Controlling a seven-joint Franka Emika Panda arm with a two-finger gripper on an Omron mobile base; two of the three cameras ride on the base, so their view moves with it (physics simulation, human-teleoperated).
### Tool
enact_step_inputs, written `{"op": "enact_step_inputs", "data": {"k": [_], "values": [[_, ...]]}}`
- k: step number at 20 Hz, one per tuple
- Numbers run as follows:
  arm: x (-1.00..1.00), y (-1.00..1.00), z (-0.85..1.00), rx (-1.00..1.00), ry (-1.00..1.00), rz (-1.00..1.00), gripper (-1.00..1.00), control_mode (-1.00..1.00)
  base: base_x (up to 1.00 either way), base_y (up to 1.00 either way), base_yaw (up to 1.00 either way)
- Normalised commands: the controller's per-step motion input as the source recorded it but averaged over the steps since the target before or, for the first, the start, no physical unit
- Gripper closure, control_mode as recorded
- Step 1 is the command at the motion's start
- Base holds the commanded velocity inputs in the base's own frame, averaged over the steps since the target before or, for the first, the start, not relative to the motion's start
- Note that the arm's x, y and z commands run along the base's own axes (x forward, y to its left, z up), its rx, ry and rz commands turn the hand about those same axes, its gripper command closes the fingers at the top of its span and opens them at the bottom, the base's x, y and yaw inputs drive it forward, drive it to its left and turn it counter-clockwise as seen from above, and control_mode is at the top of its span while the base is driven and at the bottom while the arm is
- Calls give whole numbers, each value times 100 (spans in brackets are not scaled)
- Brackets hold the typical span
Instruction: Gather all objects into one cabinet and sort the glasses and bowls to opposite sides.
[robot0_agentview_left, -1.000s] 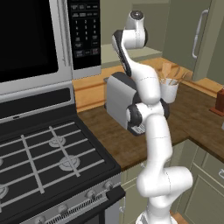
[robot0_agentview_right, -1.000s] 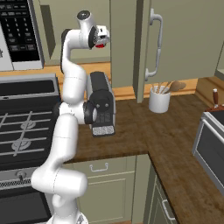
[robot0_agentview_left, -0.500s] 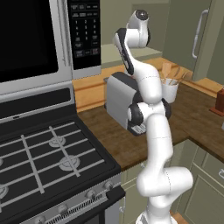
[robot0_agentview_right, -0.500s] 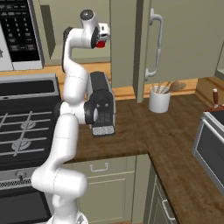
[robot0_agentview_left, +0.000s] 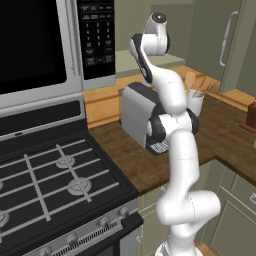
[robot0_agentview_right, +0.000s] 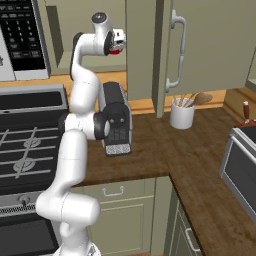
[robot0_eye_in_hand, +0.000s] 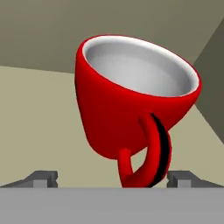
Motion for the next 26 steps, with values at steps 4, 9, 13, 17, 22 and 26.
{"op": "enact_step_inputs", "data": {"k": [4, 9, 13, 17, 22, 26], "values": [[8, 0, 35, 5, 4, 0, -100, -100, 0, 0, 0], [32, 0, 47, 11, 24, 0, -100, -100, 0, 0, 0], [16, 0, 49, 10, 28, 0, -100, -100, 0, 0, 0], [1, -3, 32, 11, 25, 0, -100, -100, 0, 0, 0], [0, -4, 72, 13, 8, 3, -100, -100, 0, 0, 0], [0, 0, 81, 10, 6, 4, -100, -100, 0, 0, 0]]}}
